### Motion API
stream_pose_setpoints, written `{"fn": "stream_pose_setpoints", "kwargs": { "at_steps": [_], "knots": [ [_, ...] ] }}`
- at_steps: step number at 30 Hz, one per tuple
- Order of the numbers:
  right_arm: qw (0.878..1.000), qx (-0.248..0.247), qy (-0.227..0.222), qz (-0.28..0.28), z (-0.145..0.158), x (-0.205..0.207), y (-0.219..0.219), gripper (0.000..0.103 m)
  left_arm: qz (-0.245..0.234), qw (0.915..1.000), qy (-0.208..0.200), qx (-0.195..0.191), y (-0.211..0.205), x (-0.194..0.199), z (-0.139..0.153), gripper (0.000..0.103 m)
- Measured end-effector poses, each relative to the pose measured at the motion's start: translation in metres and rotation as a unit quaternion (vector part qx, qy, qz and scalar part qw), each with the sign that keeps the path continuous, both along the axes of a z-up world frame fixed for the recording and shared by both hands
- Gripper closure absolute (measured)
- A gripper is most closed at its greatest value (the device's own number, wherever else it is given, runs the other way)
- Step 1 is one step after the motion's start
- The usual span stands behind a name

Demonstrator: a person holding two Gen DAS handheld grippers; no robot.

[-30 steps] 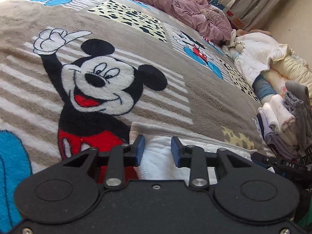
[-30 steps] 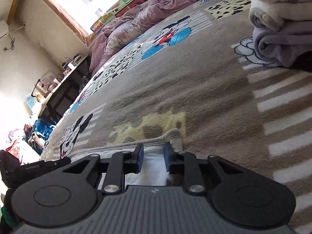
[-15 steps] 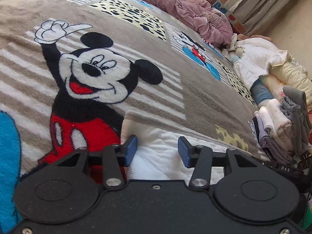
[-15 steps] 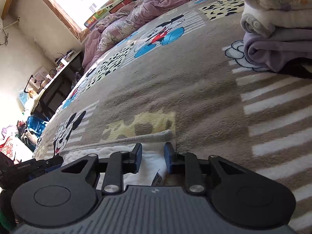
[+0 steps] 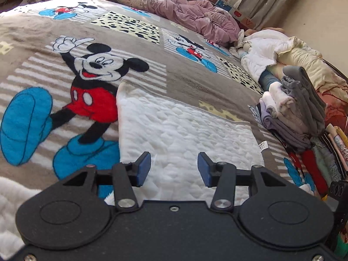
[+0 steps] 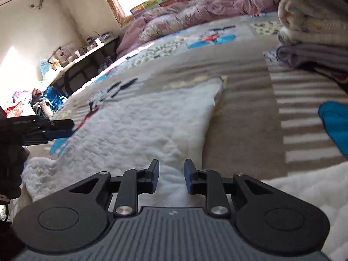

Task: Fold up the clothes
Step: 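Smooth the sweatshirt flat with both grippers and release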

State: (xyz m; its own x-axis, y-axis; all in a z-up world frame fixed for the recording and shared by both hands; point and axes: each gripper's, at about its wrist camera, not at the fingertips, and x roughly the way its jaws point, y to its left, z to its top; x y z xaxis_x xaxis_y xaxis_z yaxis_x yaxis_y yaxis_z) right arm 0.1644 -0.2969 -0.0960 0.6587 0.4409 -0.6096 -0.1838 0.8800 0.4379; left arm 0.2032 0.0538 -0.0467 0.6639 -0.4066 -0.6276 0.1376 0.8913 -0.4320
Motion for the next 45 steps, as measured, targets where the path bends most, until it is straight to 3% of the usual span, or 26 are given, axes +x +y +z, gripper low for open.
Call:
{"fn": "stream_pose_setpoints", "kwargs": {
  "at_steps": [1,3,5,8,11,13,17,21,23,24,25,27,28,31,34,39,42,44,45],
  "knots": [
    [1.0,0.007,-0.004,-0.008,0.001,-0.002,-0.002,0.089,0.013,0.9999,0.008,-0.003,0.001,-0.009,-0.007,0.057],
    [0.999,0.021,-0.011,-0.023,0.003,-0.007,-0.005,0.091,0.029,0.9995,-0.003,-0.015,0.003,-0.028,-0.008,0.057],
    [0.999,0.034,-0.02,-0.037,0.006,-0.012,-0.009,0.086,0.038,0.9988,-0.018,-0.027,0.004,-0.045,-0.004,0.057],
    [0.997,0.035,-0.055,-0.048,0.02,-0.02,-0.006,0.075,0.051,0.9978,-0.04,-0.011,0.001,-0.058,-0.001,0.057],
    [0.998,0.019,-0.019,-0.059,0.007,-0.01,-0.005,0.07,0.064,0.9976,-0.025,0.007,0.002,-0.056,-0.011,0.056],
    [0.999,0.006,-0.004,-0.053,-0.001,-0.008,-0.004,0.071,0.069,0.997,-0.033,-0.006,0.009,-0.056,-0.01,0.056],
    [0.996,0.041,-0.045,-0.07,0.016,-0.011,-0.01,0.069,0.063,0.9942,-0.069,-0.055,0.023,-0.054,-0.002,0.056],
    [0.995,0.062,-0.033,-0.076,0.018,0.03,-0.01,0.069,0.046,0.9934,-0.047,-0.094,0.027,-0.028,-0.014,0.056],
    [0.994,0.064,0.004,-0.094,0.0,0.052,-0.012,0.071,0.058,0.9941,-0.006,-0.091,0.031,-0.011,-0.032,0.055],
    [0.991,0.089,0.01,-0.103,-0.011,0.055,-0.018,0.076,0.064,0.9937,0.015,-0.091,0.033,-0.004,-0.042,0.057],
    [0.987,0.111,0.017,-0.112,-0.02,0.057,-0.023,0.085,0.066,0.9925,0.014,-0.102,0.035,-0.004,-0.04,0.057],
    [0.982,0.139,0.03,-0.123,-0.019,0.055,-0.034,0.09,0.062,0.9906,0.004,-0.122,0.038,-0.007,-0.034,0.054],
    [0.98,0.15,0.035,-0.128,-0.018,0.054,-0.039,0.085,0.061,0.9898,-0.007,-0.128,0.04,-0.01,-0.031,0.053],
    [0.981,0.122,0.012,-0.153,-0.008,0.043,-0.042,0.051,0.065,0.9895,0.004,-0.129,0.041,-0.007,-0.038,0.053],
    [0.985,0.087,0.023,-0.146,-0.008,0.045,-0.038,0.056,0.065,0.9913,-0.012,-0.114,0.037,-0.011,-0.036,0.053],
    [0.982,0.07,-0.066,-0.16,0.023,0.008,-0.039,0.054,0.05,0.993,-0.053,-0.093,0.028,-0.032,-0.022,0.053],
    [0.985,0.094,-0.102,-0.101,0.031,-0.013,-0.026,0.054,0.027,0.994,-0.065,-0.083,0.015,-0.048,-0.018,0.053],
    [0.988,0.1,-0.089,-0.077,0.024,-0.016,-0.014,0.056,0.024,0.9957,-0.055,-0.07,0.009,-0.055,-0.02,0.053],
    [0.99,0.101,-0.053,-0.086,0.011,-0.012,-0.013,0.056,0.023,0.9965,-0.05,-0.063,0.006,-0.058,-0.021,0.053]
  ]
}}
